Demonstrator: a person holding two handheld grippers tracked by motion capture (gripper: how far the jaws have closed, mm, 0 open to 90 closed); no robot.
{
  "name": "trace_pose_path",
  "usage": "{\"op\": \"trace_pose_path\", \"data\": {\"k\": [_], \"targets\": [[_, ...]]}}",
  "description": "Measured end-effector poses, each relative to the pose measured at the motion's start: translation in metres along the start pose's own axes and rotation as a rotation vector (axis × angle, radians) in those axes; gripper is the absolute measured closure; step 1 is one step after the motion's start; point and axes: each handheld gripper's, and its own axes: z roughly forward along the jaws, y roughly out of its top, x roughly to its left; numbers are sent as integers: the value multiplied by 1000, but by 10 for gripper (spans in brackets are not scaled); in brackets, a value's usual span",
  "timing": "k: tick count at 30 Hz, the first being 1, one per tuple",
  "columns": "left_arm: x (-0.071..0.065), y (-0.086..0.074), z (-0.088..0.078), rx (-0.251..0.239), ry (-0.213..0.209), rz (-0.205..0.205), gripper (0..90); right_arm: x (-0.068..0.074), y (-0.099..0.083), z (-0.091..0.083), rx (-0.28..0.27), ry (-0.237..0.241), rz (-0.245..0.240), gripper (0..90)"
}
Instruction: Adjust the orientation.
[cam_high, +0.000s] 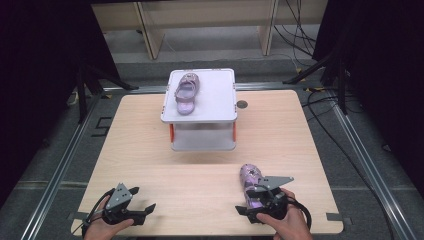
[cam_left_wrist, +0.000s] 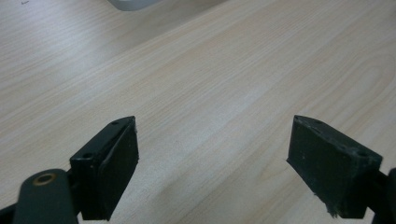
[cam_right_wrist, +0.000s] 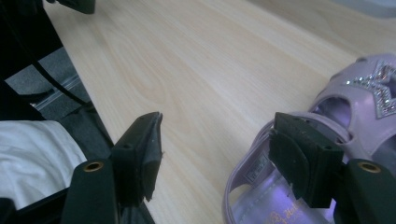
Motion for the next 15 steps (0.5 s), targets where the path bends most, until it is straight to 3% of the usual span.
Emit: {"op": "trace_pose_path", "data": {"k": [4,7,8,10,14,15], "targets": [[-1,0,1,-13,-8,-19,158,1,1,-7,-36,-22,-23,343],[1,0,0,3,-1,1,158,-4,-1,-11,-61,-60,-11,344],[1,0,0,-1,-1,0,158,-10,-2,-14,-74,-101,-9,343],[0,0,0,-9,-5,-14,158,-12,-3,-15,-75,-109,-6,343],[2,1,1,12,0,-7,158,-24,-8,-20,-88,-185,-14,343],[0,1,1,5,-5,-21,158,-25,-9,-20,-78,-193,-5,343]]}}
